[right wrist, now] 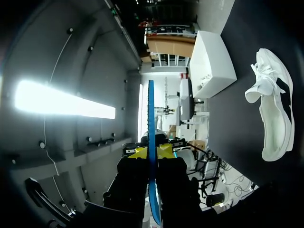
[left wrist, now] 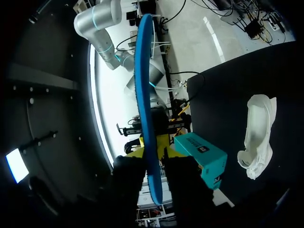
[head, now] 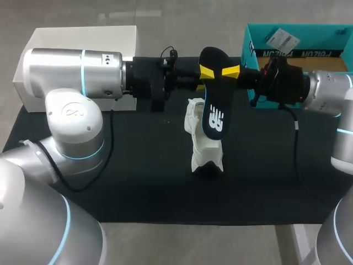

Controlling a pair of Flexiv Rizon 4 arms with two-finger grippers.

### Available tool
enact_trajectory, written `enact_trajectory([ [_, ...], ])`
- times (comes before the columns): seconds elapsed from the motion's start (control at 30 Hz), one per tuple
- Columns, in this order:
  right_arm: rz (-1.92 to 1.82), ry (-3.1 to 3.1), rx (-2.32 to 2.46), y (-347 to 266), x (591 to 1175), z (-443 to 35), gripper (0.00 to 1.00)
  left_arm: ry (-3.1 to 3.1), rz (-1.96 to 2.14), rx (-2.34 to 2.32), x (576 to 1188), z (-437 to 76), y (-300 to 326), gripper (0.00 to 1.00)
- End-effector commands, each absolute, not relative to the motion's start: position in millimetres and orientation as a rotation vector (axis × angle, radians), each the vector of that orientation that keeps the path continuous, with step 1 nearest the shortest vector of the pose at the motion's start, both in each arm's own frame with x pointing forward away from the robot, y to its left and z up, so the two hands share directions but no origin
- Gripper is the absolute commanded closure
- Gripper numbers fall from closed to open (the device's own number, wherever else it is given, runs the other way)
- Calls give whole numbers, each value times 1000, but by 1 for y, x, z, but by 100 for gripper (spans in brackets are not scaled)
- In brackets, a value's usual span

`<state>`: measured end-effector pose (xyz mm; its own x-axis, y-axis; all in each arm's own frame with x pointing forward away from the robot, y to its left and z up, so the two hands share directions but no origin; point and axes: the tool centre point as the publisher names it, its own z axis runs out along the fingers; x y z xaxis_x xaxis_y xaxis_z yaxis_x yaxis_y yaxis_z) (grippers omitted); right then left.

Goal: Take the shoe out of the shoebox, open the shoe tongue, remove and reinsert the insole, then place the shoe into the shoebox

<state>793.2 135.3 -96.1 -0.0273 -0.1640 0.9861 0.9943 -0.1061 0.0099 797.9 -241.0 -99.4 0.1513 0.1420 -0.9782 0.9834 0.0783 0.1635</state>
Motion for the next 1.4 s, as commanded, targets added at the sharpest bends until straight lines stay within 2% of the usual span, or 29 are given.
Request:
enact_trajectory([
  [0.03, -1369, -1050, -1146, 136, 794, -98, 100, 1250, -956, 1310, 797, -100, -247, 92],
  [0.1, -1369, -1046, -1146, 136, 794, -99, 100, 1258, -956, 1312, 797, -101, -248, 95],
  [0.13, -1368, -1045, -1145, 136, 793, -99, 100, 1261, -957, 1309, 796, -102, -249, 100],
  [0.27, -1360, -1047, -1144, 137, 792, -100, 100, 1271, -962, 1307, 794, -103, -250, 100],
  [0.3, -1352, -1054, -1140, 138, 792, -100, 95, 1269, -963, 1308, 794, -103, -250, 100],
  [0.33, -1346, -1058, -1137, 138, 791, -100, 65, 1269, -965, 1308, 794, -103, -251, 100],
  [0.37, -1340, -1063, -1138, 138, 791, -100, 15, 1269, -967, 1307, 794, -103, -250, 100],
  [0.4, -1337, -1067, -1147, 138, 791, -100, 0, 1270, -969, 1306, 793, -103, -250, 100],
  [0.97, -1174, -1258, -1394, 58, 778, -127, 0, 1385, -1012, 1209, 779, -111, -224, 100],
  [1.4, -1174, -1258, -1394, 58, 778, -127, 0, 1449, -1044, 1153, 769, -112, -229, 100],
])
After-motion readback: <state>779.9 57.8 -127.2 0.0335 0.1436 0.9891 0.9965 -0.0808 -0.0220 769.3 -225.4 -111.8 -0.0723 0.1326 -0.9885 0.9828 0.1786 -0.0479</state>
